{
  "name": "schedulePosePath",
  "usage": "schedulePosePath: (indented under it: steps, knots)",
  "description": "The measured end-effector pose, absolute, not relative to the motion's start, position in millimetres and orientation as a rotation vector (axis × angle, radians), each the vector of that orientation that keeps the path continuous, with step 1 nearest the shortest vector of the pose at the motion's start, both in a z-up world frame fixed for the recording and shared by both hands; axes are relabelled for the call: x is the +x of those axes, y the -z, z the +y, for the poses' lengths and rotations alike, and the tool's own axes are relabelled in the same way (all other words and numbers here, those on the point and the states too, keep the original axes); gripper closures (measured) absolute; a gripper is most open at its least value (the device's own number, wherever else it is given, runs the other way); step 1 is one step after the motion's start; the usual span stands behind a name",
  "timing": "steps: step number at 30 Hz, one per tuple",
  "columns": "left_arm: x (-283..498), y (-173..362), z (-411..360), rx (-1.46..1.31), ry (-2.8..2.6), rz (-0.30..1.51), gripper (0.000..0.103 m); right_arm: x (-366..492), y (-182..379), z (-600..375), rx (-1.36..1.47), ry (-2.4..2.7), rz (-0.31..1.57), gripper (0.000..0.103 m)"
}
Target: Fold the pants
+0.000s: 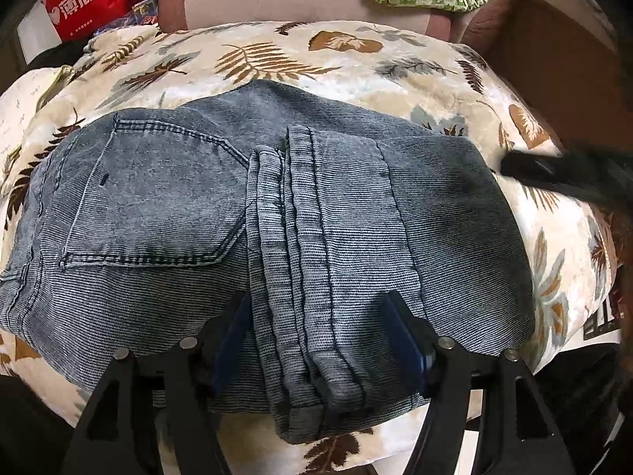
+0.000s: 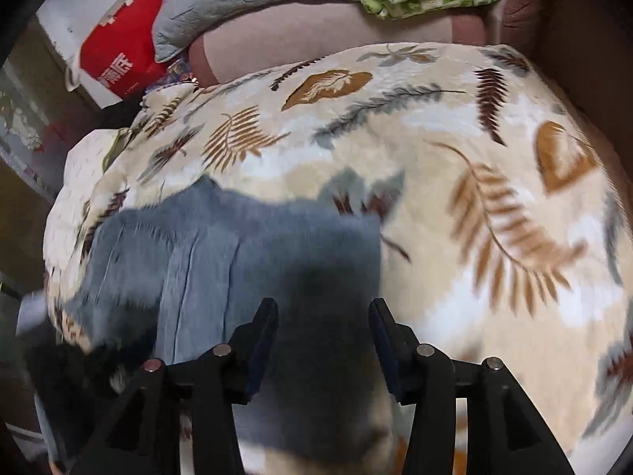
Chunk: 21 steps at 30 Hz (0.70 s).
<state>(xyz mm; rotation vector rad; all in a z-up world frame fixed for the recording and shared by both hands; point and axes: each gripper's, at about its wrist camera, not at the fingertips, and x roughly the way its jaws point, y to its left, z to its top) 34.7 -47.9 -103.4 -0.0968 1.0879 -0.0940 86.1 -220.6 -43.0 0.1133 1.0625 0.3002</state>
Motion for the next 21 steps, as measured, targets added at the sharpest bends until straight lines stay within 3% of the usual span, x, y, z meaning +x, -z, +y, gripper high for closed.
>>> schedulePosePath:
  steps: [5, 12, 21]
  knots:
    - [36, 103, -48, -0.099, 0.102, 1.089, 0.032, 151, 107, -202, 0.183, -0.314, 1.196, 0.050]
    - [35, 104, -49, -0.102, 0.112, 1.081, 0.027, 108, 63, -211, 0.182, -0.314, 1.128, 0.046]
    - [37, 105, -50, -0.093, 0.105, 1.086, 0.026, 31, 74, -220, 0.170, -0.307, 1.122, 0.043]
